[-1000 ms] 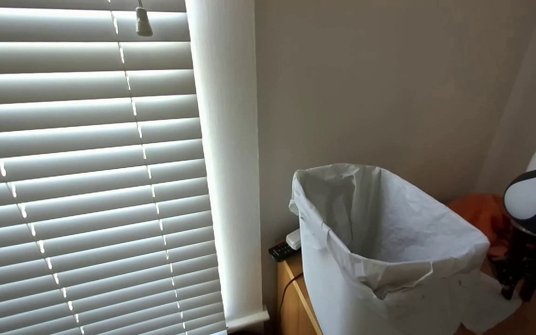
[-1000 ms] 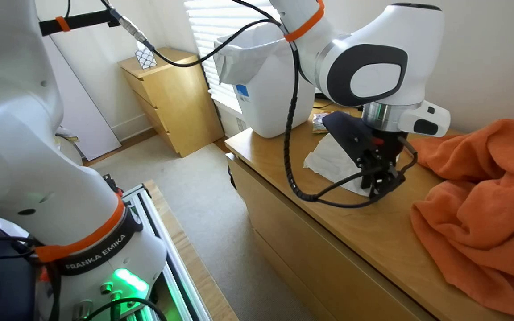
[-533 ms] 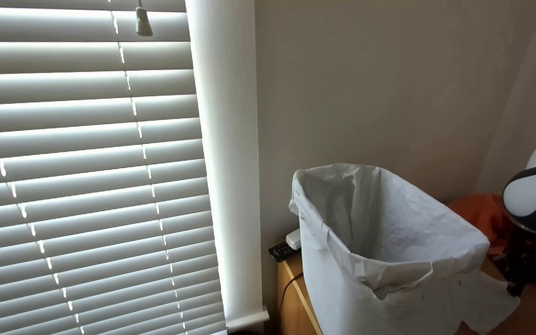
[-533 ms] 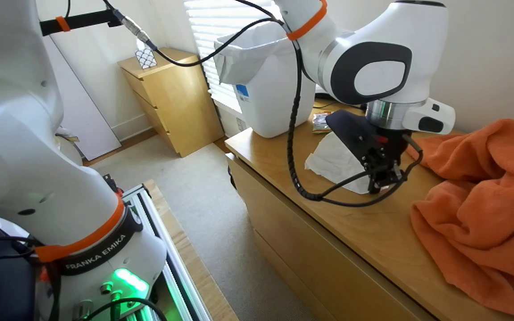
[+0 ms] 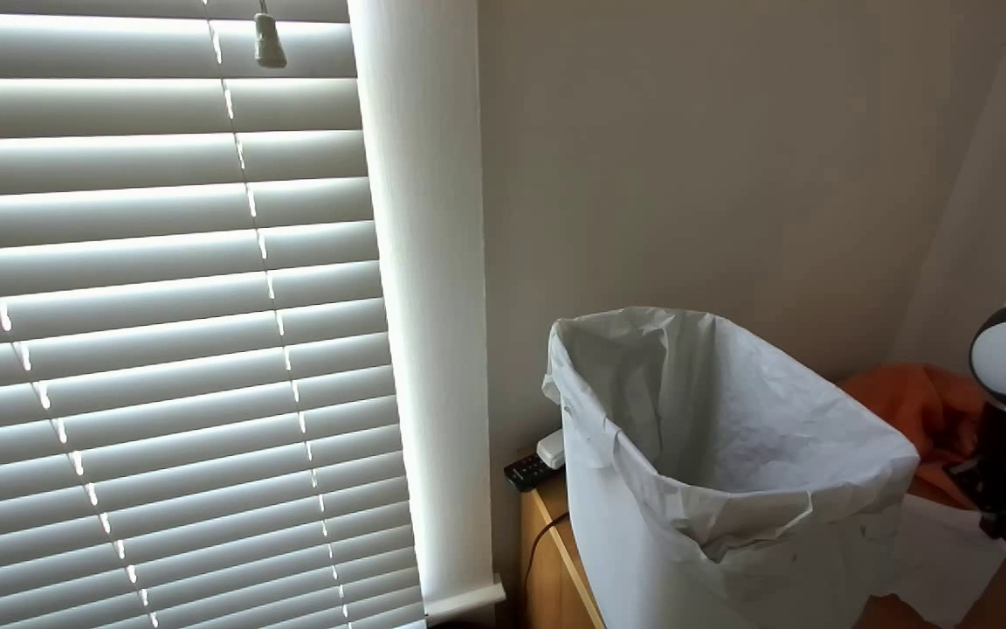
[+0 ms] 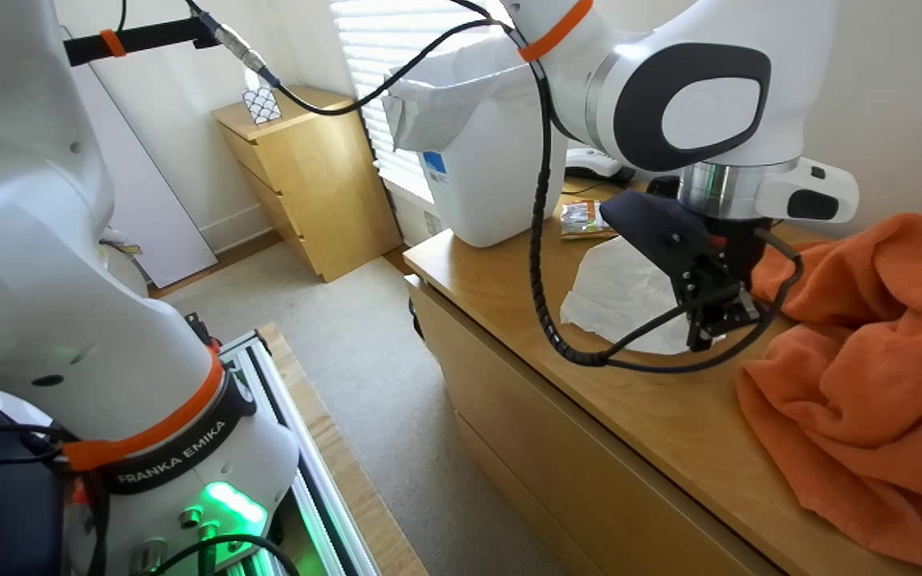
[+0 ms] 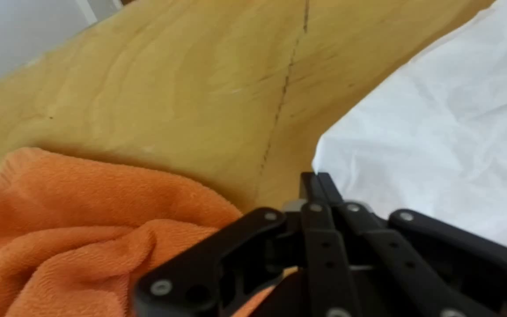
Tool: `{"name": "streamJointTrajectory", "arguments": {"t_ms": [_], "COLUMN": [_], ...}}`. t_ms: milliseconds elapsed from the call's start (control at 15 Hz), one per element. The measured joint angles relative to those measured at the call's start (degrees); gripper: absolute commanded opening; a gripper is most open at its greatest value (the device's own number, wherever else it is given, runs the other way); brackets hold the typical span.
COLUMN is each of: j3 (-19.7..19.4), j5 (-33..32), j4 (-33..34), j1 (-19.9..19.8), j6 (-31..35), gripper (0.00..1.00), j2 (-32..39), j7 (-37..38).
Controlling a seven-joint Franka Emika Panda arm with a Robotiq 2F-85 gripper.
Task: Put the red block onto the paper towel
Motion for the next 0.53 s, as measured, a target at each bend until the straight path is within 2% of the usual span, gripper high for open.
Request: {"name": "streamJointTrajectory", "arguments": {"t_ms": [533], "j3": [-2.88], "j5": [-8.99], "j4": [-0.69], "j1": [0.08], "j6": [-5.96], "gripper": [0.00], "j2": [-2.62], "j7": [0.05]}}
